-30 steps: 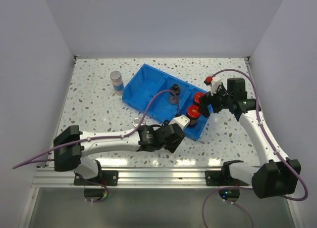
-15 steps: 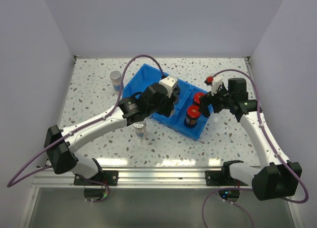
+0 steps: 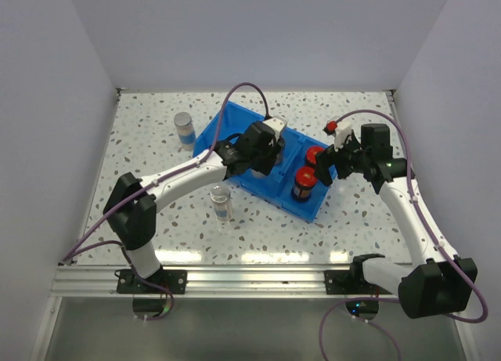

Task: Organize the condiment bottles

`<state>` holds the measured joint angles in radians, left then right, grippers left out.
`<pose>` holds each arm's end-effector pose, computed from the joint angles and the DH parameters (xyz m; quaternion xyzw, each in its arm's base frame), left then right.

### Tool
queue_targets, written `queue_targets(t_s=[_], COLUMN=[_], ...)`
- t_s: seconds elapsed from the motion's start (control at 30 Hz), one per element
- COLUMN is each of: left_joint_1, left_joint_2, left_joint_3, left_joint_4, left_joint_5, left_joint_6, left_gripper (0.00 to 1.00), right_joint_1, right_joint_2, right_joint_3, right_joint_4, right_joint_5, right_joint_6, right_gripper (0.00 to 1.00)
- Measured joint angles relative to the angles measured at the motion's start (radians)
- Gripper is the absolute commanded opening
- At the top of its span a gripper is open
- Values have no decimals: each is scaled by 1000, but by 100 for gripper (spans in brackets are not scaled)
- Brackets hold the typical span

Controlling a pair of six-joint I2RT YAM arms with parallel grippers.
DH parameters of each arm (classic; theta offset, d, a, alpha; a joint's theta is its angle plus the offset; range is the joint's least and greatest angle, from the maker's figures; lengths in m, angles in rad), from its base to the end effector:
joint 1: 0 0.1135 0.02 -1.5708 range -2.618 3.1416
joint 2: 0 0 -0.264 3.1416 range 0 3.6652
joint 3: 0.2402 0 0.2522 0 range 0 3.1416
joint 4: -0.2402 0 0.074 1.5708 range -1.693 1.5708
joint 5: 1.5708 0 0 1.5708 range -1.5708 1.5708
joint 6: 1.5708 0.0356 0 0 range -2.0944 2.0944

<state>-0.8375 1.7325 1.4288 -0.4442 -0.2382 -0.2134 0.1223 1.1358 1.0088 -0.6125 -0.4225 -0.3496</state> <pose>0.2698 -0.2870 0.2842 0.2342 0.8807 -0.1050 0.3982 0.2344 0.0435 0.3097 -0.2914 0.8499 0.1458 0.4140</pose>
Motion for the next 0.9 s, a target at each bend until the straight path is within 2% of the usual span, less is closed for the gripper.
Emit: queue_targets(t_s=[0.17,0.37,0.4,0.47,0.5,0.57,0.7,0.9], left_joint_1=[8,9,10,11,12,13,13,13], left_joint_2=[56,95,98,102,104,104,104,95], left_joint_3=[6,6,6,6,6,6,-4,-4], left_joint_4=[29,62,69,80,85,92,116,151], left_joint_5=[10,21,23,23,23,22,16,-5], left_joint_6=[15,16,16,16,16,15,15,15], left_gripper=[8,34,42,49,57,68,75,79], right_joint_1=[0,0,0,0,0,0,0,0], right_joint_2=[0,0,0,0,0,0,0,0], right_joint_3=[0,-1,-1,-2,-2,-2,-2,-2], right_joint_4=[0,0,0,0,0,0,0,0], right_joint_5=[0,0,0,0,0,0,0,0], right_joint_6=[-2,-3,-3,-3,-3,-3,-3,-5], right_gripper=[98,98,98,98,98,98,98,98])
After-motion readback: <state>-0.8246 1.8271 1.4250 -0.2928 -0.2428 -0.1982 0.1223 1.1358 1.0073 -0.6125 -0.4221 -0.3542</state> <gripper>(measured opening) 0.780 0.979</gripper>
